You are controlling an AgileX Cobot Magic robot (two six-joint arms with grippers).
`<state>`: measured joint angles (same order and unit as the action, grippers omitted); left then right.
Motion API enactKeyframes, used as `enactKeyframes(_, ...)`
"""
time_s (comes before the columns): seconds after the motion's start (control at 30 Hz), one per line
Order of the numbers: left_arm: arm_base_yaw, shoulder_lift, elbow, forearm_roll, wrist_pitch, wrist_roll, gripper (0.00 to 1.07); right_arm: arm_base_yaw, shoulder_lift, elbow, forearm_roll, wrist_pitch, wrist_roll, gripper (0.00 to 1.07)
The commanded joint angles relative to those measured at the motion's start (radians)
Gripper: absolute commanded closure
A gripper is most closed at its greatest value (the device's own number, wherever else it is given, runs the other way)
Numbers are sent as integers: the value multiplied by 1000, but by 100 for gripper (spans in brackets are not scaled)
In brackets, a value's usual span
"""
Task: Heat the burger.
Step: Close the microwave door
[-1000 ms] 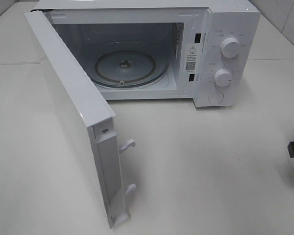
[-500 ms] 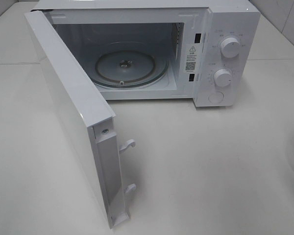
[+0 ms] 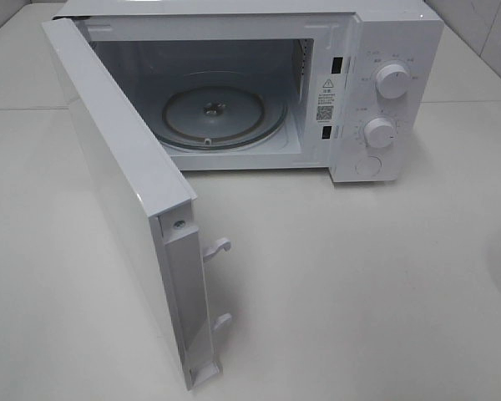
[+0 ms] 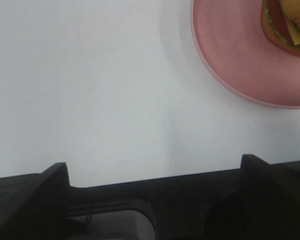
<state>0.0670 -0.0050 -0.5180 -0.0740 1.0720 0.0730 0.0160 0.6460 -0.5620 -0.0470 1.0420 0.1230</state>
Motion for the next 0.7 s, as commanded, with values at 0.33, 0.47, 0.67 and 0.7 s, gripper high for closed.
enactKeyframes(0.33,2,-6,2,3,-2,-5,6,2,-530,61,-5,38,-13,19)
enactKeyframes(0.47,2,-6,2,3,-2,-5,6,2,-585,61,-6,50,-27,19)
enactKeyframes(0.67,2,-6,2,3,-2,-5,6,2,-678,61,-1,87,-45,19)
enactKeyframes(0.7,2,-6,2,3,-2,-5,6,2,-685,61,9,95,-58,19)
